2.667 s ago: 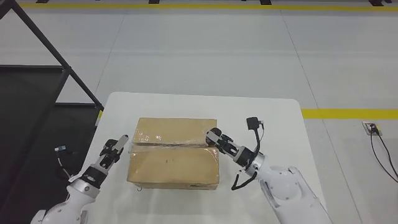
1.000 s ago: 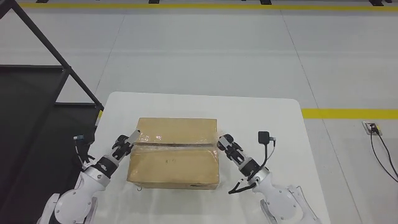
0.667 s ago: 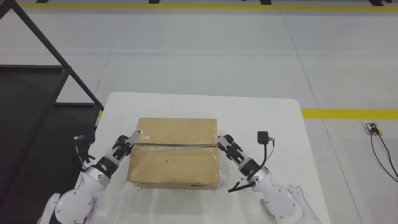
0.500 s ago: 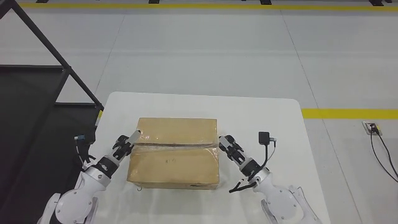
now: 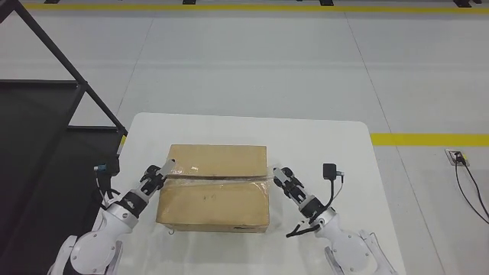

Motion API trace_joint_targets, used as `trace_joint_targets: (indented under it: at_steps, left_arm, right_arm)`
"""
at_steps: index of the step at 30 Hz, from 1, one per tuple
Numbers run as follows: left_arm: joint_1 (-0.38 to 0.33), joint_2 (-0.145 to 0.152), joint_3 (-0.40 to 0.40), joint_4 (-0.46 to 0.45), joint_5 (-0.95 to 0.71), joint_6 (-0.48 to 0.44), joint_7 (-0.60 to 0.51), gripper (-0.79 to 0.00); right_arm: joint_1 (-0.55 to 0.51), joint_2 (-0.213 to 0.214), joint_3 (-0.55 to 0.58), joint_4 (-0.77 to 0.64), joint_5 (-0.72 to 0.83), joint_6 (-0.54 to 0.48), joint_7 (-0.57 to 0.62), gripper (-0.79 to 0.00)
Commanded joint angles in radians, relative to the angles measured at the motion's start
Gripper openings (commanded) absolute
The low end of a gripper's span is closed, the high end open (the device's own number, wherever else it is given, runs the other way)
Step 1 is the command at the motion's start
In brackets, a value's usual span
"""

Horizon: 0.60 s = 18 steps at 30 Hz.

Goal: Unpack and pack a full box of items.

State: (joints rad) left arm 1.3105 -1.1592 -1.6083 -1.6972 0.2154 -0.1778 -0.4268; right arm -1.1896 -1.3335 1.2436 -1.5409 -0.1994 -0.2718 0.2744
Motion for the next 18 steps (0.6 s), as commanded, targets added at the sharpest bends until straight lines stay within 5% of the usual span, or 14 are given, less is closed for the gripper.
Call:
trace_joint_targets:
  at_steps: [1,11,13,16,18]
  left_arm:
    - [-0.001,0.0,0.002,0.001,0.0,0.001,0.001,0.0]
    - [-0.007,0.001,0.014,0.016,0.005,0.009,0.012,0.0]
    - [-0.009,0.001,0.016,0.02,0.004,0.013,0.017,0.0]
    - [-0.01,0.001,0.018,0.022,0.003,0.015,0.023,0.0]
    - [-0.012,0.001,0.02,0.023,0.005,0.019,0.027,0.0]
  right_arm:
    - [0.006,0.001,0.0,0.002,0.004,0.003,0.016,-0.323]
    - [0.015,0.004,0.003,0.002,0.042,-0.058,0.072,-0.348]
    - [0.018,0.005,0.004,0.002,0.04,-0.054,0.079,-0.259]
    - [0.022,0.006,0.003,-0.001,0.033,-0.044,0.087,-0.018]
    - [0.023,0.006,0.002,-0.002,0.03,-0.04,0.087,0.0]
